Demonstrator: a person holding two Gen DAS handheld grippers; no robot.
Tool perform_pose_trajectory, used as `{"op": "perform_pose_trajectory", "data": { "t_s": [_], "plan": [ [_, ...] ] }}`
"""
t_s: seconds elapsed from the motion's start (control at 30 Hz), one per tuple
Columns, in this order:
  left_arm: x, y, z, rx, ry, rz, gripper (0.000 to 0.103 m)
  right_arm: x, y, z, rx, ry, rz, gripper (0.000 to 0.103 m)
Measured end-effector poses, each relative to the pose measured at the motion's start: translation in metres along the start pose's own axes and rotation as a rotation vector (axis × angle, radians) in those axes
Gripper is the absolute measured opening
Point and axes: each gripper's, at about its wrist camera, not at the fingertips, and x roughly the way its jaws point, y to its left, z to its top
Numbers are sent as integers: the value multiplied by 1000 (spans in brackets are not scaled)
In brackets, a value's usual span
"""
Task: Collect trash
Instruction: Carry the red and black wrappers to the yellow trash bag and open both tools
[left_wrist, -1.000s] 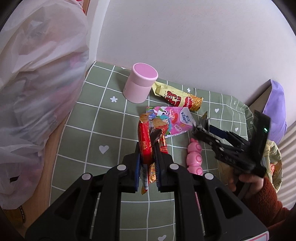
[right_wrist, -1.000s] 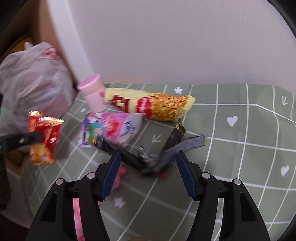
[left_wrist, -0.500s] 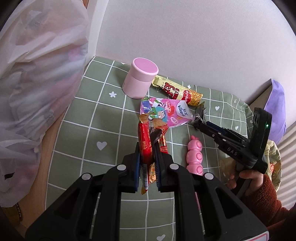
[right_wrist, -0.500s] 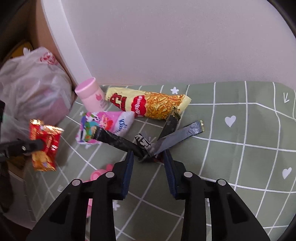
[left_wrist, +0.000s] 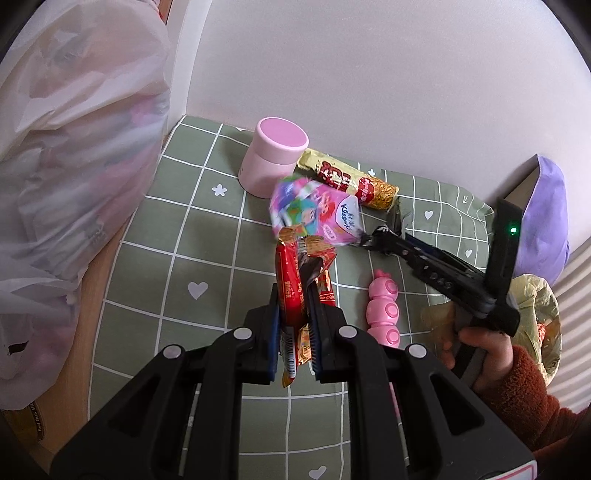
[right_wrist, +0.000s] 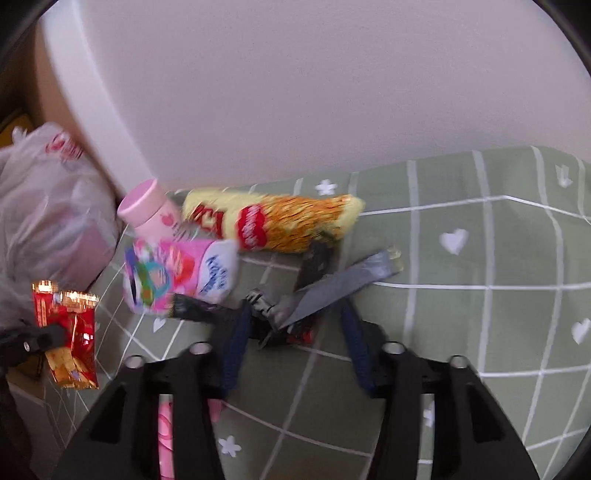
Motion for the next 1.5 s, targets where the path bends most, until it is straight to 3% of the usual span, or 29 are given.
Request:
{"op": "perform_pose_trajectory", "data": {
  "t_s": [0.13, 0.3, 0.5, 0.8, 0.97, 1.13, 1.33, 1.5],
  "plan": [
    [-1, -2, 0, 4, -2, -3, 12, -9, 10, -2, -55, 3, 2, 22],
    [-5, -8, 3, 11, -17, -21, 12, -38, 4, -1, -27, -41, 13, 21],
    [-6, -27, 15, 45, -46, -50, 12, -89, -11, 1, -18, -120, -43, 21],
    [-25, -111, 26, 257, -148, -134, 12, -184, -37, -13, -7, -260, -149, 21],
    [-37, -163, 32, 344, -187, -253, 12, -242, -44, -25, -19, -346, -245, 21],
    [-46, -228, 37, 437, -217, -409, 12, -311, -62, -44, -12, -431, -410, 21],
    [-45, -302, 21, 539, -191, -565, 12, -383, -94, -74, 74, -500, -583, 21],
    [-36, -357, -6, 627, -143, -664, 12, -415, -111, -101, 128, -483, -676, 21]
  ]
}}
